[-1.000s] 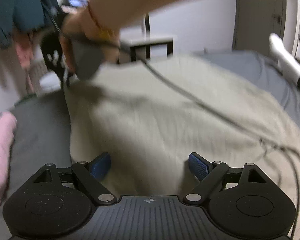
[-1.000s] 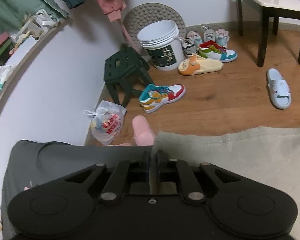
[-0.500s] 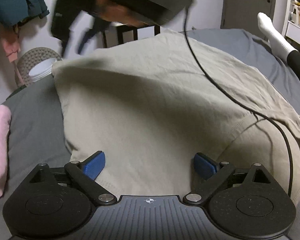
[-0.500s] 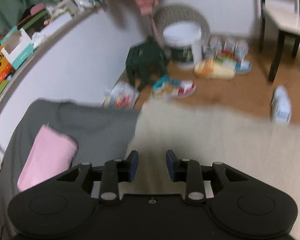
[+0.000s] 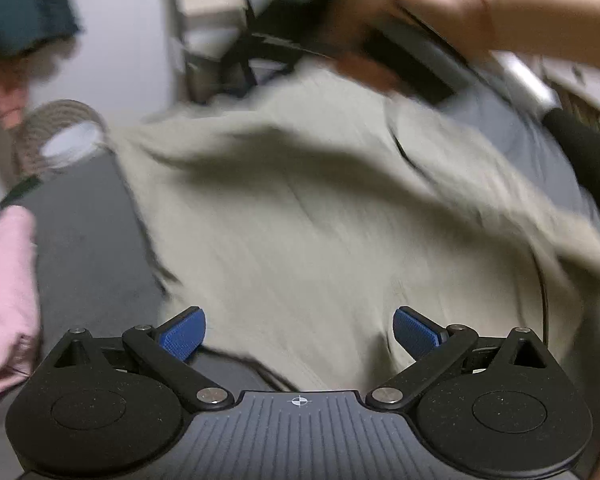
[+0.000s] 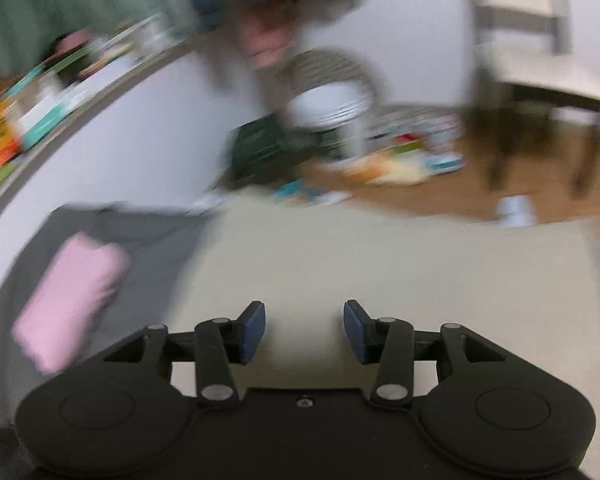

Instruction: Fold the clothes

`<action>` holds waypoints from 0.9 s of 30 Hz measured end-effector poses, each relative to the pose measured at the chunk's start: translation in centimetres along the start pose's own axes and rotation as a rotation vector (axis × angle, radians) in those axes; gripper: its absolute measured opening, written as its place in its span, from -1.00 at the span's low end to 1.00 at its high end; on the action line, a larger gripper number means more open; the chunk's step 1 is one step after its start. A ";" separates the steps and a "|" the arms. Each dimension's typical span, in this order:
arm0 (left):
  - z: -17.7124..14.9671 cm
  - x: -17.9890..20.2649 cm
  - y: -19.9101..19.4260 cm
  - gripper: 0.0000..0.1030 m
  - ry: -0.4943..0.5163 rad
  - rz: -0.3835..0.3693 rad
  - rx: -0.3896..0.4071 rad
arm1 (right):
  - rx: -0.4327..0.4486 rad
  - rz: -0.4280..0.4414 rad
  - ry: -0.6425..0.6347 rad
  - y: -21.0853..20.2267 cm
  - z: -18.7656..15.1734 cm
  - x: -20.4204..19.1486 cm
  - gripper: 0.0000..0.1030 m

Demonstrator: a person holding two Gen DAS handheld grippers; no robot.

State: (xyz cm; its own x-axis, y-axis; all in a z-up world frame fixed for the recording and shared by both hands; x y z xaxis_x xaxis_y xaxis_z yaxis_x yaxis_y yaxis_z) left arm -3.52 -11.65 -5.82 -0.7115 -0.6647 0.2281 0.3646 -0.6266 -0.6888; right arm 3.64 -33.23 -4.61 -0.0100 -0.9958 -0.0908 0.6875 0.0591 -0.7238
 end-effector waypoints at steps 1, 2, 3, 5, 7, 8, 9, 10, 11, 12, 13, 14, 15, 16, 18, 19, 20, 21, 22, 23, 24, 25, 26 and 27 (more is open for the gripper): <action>0.6 0.0 -0.2 0.95 -0.052 -0.027 0.038 | 0.015 -0.056 0.048 -0.9 -0.4 2.7 -0.17; 1.2 0.0 -0.3 0.95 -0.104 -0.057 0.075 | 0.029 -0.111 0.097 -1.8 -0.9 5.4 -0.17; 1.6 0.1 -0.3 0.95 -0.136 -0.075 0.100 | 0.038 -0.159 0.160 -2.4 -1.4 8.2 -0.17; 1.8 0.8 0.5 0.96 -0.155 -0.096 0.120 | 0.042 -0.228 0.264 -3.2 -2.3 13.0 -0.18; 1.6 1.6 1.5 0.96 -0.131 -0.101 0.123 | 0.029 -0.262 0.332 -3.0 -2.9 16.6 -0.21; 1.4 2.0 2.2 0.96 -0.099 -0.096 0.115 | 0.022 -0.265 0.354 -2.6 -3.1 17.9 -0.29; 1.1 2.3 3.0 0.96 -0.073 -0.092 0.104 | 0.018 -0.262 0.379 -2.1 -3.4 19.0 -0.31; 0.8 2.4 3.6 0.96 -0.049 -0.092 0.084 | 0.024 -0.251 0.398 -1.7 -3.5 19.6 -0.35; 0.6 2.5 4.3 0.96 -0.035 -0.091 0.060 | 0.030 -0.238 0.418 -1.2 -3.7 20.2 -0.36; 0.3 2.5 4.9 0.96 -0.022 -0.090 0.036 | 0.044 -0.209 0.434 -0.7 -3.7 20.6 -0.38; 0.0 2.5 5.4 0.96 -0.010 -0.083 0.009 | 0.061 -0.178 0.439 -0.2 -3.6 20.8 -0.40; -0.2 2.6 5.6 0.96 0.005 -0.079 -0.001 | 0.077 -0.149 0.443 0.3 -3.5 20.9 -0.40; -0.4 2.7 5.6 0.96 0.033 -0.077 -0.002 | 0.069 -0.128 0.434 1.0 -3.5 21.0 -0.40; -0.6 2.8 5.6 0.96 0.064 -0.076 -0.002 | 0.059 -0.110 0.425 1.7 -3.4 21.0 -0.40; -0.9 3.0 5.6 0.98 0.114 -0.073 -0.004 | 0.042 -0.102 0.398 2.8 -3.3 20.8 -0.46; -1.0 3.1 5.6 0.99 0.138 -0.071 -0.005 | 0.045 -0.096 0.386 3.1 -3.2 20.7 -0.52; -1.0 3.3 5.7 0.99 0.147 -0.069 -0.002 | 0.048 -0.088 0.373 3.4 -3.0 20.6 -0.70; -0.9 3.3 5.8 0.99 0.142 -0.072 -0.002 | 0.046 -0.067 0.368 3.8 -2.8 20.3 -0.79; -0.9 3.2 5.7 0.99 0.138 -0.076 -0.003 | 0.036 -0.059 0.340 4.1 -2.6 20.0 -0.84; -0.8 3.2 5.6 0.99 0.135 -0.080 -0.005 | 0.026 -0.053 0.312 4.4 -2.5 19.6 -0.88; -1.0 3.2 5.4 0.99 0.139 -0.081 -0.004 | 0.019 -0.075 0.277 4.4 -2.4 19.3 -0.92; -1.1 3.2 5.2 0.99 0.144 -0.082 -0.003 | 0.017 -0.118 0.254 4.3 -2.2 19.3 -0.96; -1.2 3.3 5.1 0.99 0.146 -0.080 -0.003 | 0.014 -0.160 0.233 4.2 -2.0 19.3 -0.96; -1.2 3.2 5.0 0.99 0.145 -0.080 -0.004 | 0.015 -0.200 0.232 3.9 -1.9 19.6 -0.97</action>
State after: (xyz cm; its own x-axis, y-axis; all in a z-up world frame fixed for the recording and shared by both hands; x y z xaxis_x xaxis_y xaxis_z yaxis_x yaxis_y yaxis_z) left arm -4.70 -16.37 -9.36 -0.8178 -0.5465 0.1806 0.3009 -0.6733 -0.6754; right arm 4.73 -52.37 -10.56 -0.3103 -0.9451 -0.1028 0.6662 -0.1391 -0.7327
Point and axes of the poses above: each gripper's, at about its wrist camera, not at the fingertips, and y roughly the way its jaws point, x to its right, z to its top, the point moved 6 cm from there along y, roughly the way its jaws point, and after that the axes turned 14 degrees about -y, right-handed, at the moved point
